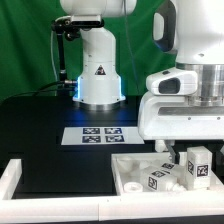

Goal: Assemble one leg

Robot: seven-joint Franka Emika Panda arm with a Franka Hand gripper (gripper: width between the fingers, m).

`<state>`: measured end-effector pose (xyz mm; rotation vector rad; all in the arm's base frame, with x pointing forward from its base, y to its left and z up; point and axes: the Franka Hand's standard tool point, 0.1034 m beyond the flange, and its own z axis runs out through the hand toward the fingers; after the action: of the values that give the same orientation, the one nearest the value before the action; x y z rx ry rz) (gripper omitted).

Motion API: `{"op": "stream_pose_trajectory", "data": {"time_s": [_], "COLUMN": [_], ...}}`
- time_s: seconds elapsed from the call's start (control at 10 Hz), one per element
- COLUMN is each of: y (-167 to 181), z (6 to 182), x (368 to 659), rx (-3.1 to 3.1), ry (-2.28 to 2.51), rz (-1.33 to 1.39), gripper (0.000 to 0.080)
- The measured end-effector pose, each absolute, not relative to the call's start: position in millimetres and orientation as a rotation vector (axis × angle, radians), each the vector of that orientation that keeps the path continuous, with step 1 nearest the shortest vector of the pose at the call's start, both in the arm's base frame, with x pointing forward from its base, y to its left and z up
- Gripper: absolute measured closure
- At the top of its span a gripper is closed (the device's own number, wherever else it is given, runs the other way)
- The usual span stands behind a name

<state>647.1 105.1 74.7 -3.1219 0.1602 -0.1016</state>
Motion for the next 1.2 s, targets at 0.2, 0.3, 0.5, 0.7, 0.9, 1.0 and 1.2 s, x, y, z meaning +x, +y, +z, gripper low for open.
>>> {"op": "stream_pose_trajectory", "data": {"time_s": [0.2,0.3,0.5,0.7,0.9,1.0,1.2], "y": [105.8,105.9,106.8,108.2,106.3,106.3,105.0], "z": [74.7,74.6,74.4,74.2,72.9,72.9,73.2], "x": [647.0,646.8,646.4,643.6,643.4,642.8,640.8], "rx": [-3.104,-3.085,-3.044,-2.881,-2.58,-2.413,-2.178], "ry": [0.331,0.458,0.659,1.185,1.692,1.927,2.169], "rz": [-0.1,-0.098,-0.094,-0.067,-0.038,-0.041,-0.049], "gripper": [0.0444,0.0514,0.0514,0.0514,0.0514,0.0514,0.0514]}}
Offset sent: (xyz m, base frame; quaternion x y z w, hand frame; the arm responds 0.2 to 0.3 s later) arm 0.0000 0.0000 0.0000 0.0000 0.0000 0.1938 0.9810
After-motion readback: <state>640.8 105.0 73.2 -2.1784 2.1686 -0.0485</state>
